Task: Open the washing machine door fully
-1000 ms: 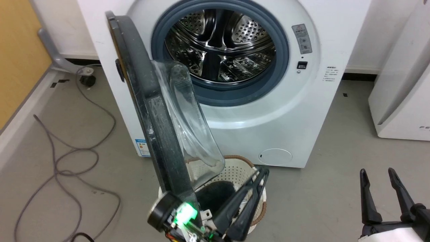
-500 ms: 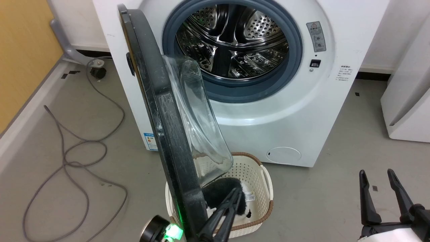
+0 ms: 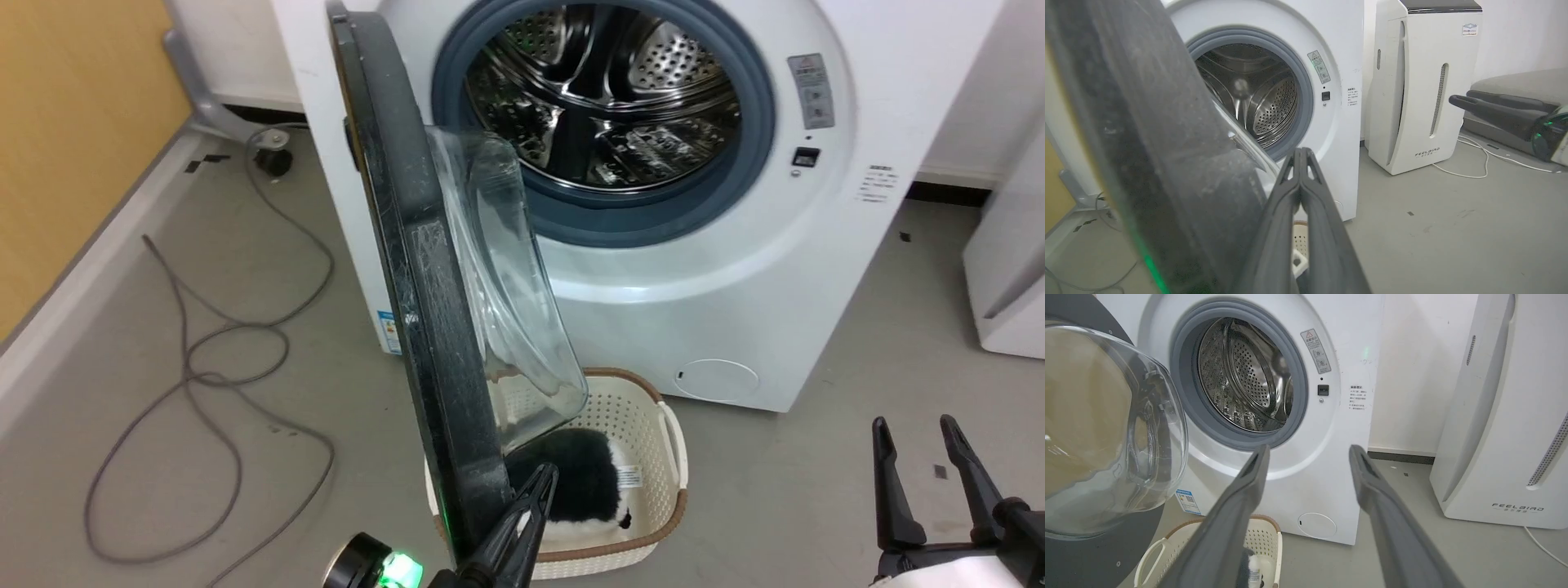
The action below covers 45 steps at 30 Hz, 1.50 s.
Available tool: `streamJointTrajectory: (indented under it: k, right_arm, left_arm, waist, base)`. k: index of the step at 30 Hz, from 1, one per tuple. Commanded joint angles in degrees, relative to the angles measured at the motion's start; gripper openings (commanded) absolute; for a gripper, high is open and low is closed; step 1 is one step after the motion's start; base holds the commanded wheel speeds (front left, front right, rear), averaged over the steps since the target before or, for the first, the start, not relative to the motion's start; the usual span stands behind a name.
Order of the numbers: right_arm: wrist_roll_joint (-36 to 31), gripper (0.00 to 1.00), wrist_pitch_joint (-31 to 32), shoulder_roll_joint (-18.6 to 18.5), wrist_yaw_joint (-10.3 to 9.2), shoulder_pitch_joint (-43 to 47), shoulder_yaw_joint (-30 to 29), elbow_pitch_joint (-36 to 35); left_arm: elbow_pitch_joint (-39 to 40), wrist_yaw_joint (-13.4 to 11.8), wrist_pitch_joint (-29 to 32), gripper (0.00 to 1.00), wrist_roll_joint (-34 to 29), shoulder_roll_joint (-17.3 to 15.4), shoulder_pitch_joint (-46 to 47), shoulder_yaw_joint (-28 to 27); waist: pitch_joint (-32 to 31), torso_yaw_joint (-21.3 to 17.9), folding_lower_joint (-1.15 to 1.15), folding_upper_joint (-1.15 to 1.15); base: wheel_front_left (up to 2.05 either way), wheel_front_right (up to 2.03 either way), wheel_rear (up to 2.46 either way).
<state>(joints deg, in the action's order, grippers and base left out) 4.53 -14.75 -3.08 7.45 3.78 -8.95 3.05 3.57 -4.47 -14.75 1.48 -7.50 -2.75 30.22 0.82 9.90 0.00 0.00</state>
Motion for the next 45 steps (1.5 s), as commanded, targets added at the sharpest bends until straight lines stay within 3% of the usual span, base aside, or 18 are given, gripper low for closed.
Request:
streamJointTrajectory:
  k: [1, 22, 32, 45]
  right_arm:
    - [-0.1, 1.00, -0.2, 0.2, 0.03, 0.5, 0.1, 0.1]
    - [-0.4, 1.00, -0.2, 0.2, 0.03, 0.2, -0.1, -0.4]
    - [-1.4, 1.00, -0.2, 0.2, 0.03, -1.2, 0.0, -0.8]
    - [-3.7, 1.00, -0.2, 0.2, 0.03, -3.6, 0.4, -0.9]
  left_arm:
    - [0.0, -0.7, -0.3, 0.00, 0.4, -0.4, -0.9, -1.0]
    - [2.6, -3.1, -0.3, 0.00, 1.2, -2.7, -2.8, -4.6]
    - [0.2, -6.9, -0.3, 0.00, 3.6, -5.4, -1.4, -14.6]
    - [-7.2, -8.0, -0.3, 0.00, 8.3, -7.5, 5.0, -27.0]
  waist:
    - [0.2, 0.7, 0.00, 0.00]
    - [2.0, 12.4, 0.00, 0.00]
    - [4.7, 15.5, 0.00, 0.00]
    - [8.6, 13.7, 0.00, 0.00]
  base:
    - [0.00, 0.00, 0.00]
    - [0.00, 0.00, 0.00]
    - [0.00, 0.00, 0.00]
    - [0.00, 0.00, 0.00]
